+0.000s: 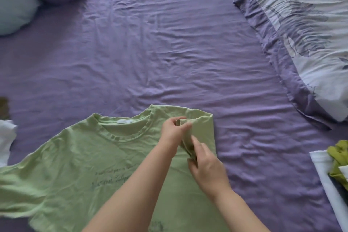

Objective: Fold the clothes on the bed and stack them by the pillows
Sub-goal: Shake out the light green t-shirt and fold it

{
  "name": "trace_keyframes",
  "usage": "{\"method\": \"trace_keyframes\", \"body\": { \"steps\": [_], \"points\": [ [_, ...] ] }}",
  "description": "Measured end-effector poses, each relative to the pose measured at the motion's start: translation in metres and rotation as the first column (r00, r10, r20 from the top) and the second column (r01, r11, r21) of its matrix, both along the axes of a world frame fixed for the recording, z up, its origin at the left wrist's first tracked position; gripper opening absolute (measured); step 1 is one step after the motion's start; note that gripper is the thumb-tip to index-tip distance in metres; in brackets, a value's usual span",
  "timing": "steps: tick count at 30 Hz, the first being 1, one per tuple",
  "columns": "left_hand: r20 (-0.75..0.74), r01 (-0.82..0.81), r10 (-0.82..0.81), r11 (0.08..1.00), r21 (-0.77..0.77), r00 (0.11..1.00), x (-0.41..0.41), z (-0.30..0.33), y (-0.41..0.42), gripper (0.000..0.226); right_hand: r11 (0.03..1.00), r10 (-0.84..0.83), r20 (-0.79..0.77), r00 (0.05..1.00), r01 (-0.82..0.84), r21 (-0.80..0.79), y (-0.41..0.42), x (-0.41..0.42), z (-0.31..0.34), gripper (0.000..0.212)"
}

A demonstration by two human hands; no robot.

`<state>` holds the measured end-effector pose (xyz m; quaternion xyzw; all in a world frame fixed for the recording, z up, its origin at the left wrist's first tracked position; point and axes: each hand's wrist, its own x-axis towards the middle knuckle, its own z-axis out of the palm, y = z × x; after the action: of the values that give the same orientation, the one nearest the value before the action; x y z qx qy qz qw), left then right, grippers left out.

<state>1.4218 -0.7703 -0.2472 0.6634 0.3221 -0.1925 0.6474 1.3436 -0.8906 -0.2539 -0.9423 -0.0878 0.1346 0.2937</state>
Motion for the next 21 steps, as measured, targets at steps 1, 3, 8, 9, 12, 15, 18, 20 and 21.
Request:
{"method": "trace_keyframes", "body": {
  "steps": [1, 3, 8, 9, 12, 15, 18, 20, 21],
  "points": [
    [0.026, 0.006, -0.008, 0.997, 0.072, 1.0, -0.002, -0.005, 0.006, 0.025, 0.998, 0.035, -0.002, 0.999, -0.035, -0.044, 0.005, -0.008, -0.004, 0.067],
    [0.043, 0.068, -0.078, 0.98, 0.184, 0.996, -0.008, -0.012, 0.015, 0.021, 0.996, 0.062, -0.016, 0.998, -0.063, -0.061, 0.01, -0.024, -0.007, 0.063],
    [0.154, 0.1, -0.181, 0.9, 0.425, 0.971, -0.039, -0.013, 0.041, 0.045, 0.969, 0.083, 0.12, 0.989, -0.052, -0.24, 0.011, -0.035, -0.018, 0.05],
    [0.17, 0.149, -0.269, 0.846, 0.511, 0.948, -0.049, -0.013, 0.049, 0.047, 0.939, 0.126, 0.037, 0.991, -0.107, -0.327, 0.012, -0.032, -0.02, 0.054],
    [-0.103, 0.464, -0.611, 0.468, 0.752, 0.785, -0.091, -0.019, 0.081, 0.059, 0.803, 0.169, -0.258, 0.951, -0.284, -0.523, 0.015, -0.022, -0.027, 0.056],
    [-0.412, 0.693, -0.709, 0.149, 0.705, 0.572, -0.132, -0.027, 0.12, 0.072, 0.754, 0.099, -0.28, 0.955, -0.255, -0.605, 0.037, -0.021, -0.025, 0.065],
    [-0.461, 0.724, -0.705, 0.108, 0.682, 0.539, -0.157, -0.029, 0.151, 0.072, 0.78, 0.09, -0.288, 0.953, -0.247, -0.575, 0.073, -0.035, -0.021, 0.071],
    [-0.437, 0.709, -0.69, 0.158, 0.688, 0.577, -0.165, -0.028, 0.17, 0.068, 0.809, 0.114, -0.304, 0.946, -0.266, -0.524, 0.103, -0.046, -0.02, 0.07],
    [-0.423, 0.695, -0.681, 0.178, 0.697, 0.598, -0.169, -0.027, 0.181, 0.066, 0.821, 0.133, -0.303, 0.944, -0.277, -0.499, 0.119, -0.052, -0.02, 0.069]
  ]
}}
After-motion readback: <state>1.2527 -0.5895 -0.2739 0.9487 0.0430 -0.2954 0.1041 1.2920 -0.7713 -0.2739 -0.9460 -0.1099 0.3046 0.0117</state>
